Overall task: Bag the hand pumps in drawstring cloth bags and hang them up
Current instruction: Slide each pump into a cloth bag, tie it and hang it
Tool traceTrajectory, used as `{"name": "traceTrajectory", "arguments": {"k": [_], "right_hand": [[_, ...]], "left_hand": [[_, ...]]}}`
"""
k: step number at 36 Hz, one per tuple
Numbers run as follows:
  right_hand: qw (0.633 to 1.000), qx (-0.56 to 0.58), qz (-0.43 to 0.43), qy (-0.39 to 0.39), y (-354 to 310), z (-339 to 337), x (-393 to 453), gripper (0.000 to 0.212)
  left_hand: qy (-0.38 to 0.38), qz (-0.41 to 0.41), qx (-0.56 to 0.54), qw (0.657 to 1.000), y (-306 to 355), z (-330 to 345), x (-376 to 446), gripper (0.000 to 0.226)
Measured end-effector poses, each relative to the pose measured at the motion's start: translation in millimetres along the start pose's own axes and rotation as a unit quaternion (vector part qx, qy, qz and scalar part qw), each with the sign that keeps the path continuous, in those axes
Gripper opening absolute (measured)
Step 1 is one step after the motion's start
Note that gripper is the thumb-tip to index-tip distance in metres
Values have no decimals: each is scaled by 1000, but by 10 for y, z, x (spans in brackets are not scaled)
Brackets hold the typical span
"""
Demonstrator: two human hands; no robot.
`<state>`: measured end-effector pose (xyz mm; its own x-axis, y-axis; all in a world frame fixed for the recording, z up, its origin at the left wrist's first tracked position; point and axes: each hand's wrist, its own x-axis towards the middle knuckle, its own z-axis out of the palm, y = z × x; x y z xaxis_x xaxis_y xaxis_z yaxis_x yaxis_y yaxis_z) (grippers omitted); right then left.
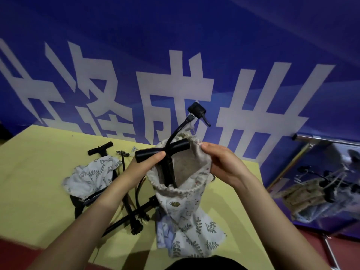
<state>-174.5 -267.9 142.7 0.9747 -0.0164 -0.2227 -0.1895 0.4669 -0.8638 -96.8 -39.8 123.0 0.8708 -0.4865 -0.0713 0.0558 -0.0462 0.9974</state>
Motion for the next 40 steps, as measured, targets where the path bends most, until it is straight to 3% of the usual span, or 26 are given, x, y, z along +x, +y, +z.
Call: {"name": "traceTrajectory", "arguments": {"k": [4, 6, 8, 10, 13, 18, 22, 25, 28, 32, 35, 40], "right_hand": [[999, 36, 12, -6, -53, 55, 17, 21], [999, 39, 0, 15, -44, 70, 12, 30], [999, 13, -23, 42, -5, 82, -5, 52], [995, -73, -52, 40, 43, 111, -28, 59], [972, -210, -74, 80, 124, 159, -45, 50], [932, -319, -80, 154, 246, 90, 3, 30], [930, -322, -64, 163, 303, 51, -27, 45], [937, -291, -73, 181, 298, -11, -7, 20], [935, -286, -73, 195, 297, -39, 18, 20], [936, -282, -65, 200, 297, -11, 72, 27], [933, -291, -78, 195, 290, 45, 100, 23], [933, -289, -85, 197, 337, 156, 148, 17]], "left_hand": [[-16, 39, -8, 999, 78, 72, 13, 32], [-29, 56, -10, 998, 105, 85, 40, 40], [-47, 62, -6, 997, 122, 95, 70, 50], [-69, 58, 7, 996, 122, 115, 82, 43], [-65, 44, 14, 997, 42, 170, 91, 46], [-76, 1, 14, 997, -136, 249, 63, 53], [-48, -30, 4, 998, -231, 244, 60, 49], [-45, -45, 30, 997, -251, 198, 39, 37], [-19, -65, 84, 994, -312, 149, 10, 26], [57, -101, 138, 984, -432, 86, -55, 44], [39, -117, 199, 972, -488, 71, -135, 42], [-19, -221, 268, 937, -509, 268, -226, 55]]}}
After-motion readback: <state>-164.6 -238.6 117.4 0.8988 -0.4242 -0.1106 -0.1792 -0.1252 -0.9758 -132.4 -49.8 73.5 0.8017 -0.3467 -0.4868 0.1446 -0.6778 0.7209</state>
